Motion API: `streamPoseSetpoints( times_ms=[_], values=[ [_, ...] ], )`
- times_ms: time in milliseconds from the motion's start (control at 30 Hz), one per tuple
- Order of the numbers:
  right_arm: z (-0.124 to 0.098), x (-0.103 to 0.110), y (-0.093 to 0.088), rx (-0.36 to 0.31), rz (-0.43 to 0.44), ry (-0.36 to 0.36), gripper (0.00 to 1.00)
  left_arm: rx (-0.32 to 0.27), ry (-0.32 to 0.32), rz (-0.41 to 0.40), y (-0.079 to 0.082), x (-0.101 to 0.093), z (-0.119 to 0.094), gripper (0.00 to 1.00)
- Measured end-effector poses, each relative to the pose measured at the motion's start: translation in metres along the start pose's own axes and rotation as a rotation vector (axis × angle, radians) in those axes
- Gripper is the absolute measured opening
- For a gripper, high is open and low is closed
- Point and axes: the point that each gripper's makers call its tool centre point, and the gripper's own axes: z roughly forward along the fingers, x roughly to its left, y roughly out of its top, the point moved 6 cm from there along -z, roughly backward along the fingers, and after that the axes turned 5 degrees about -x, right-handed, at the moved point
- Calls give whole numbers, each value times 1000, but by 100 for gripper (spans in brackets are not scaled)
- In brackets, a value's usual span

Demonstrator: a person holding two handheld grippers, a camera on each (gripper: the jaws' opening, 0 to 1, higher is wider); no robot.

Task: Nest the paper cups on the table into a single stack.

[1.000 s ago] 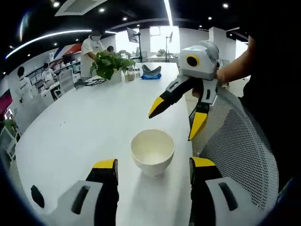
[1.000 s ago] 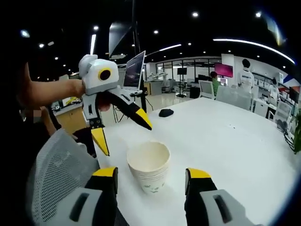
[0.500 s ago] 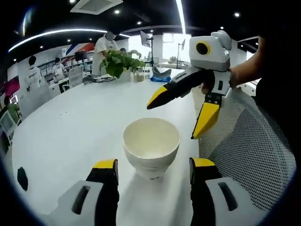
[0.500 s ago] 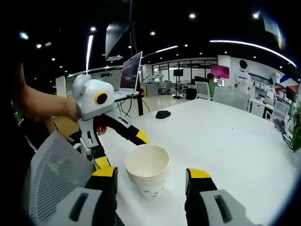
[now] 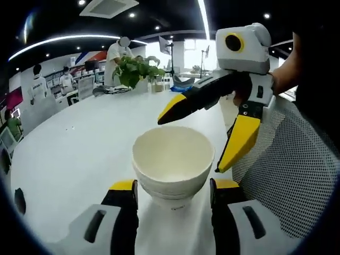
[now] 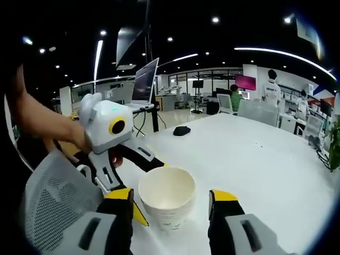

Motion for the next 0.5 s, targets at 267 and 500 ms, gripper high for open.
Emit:
streamPoseSetpoints(
  times_ms=[267,500],
  values=[
    [10,3,-3,11,1,-18,54,-17,8,-21,-3,3,7,52],
    [17,5,-6,31,-18,-25,50,-8,2,-20,-6,1,9,45]
  ],
)
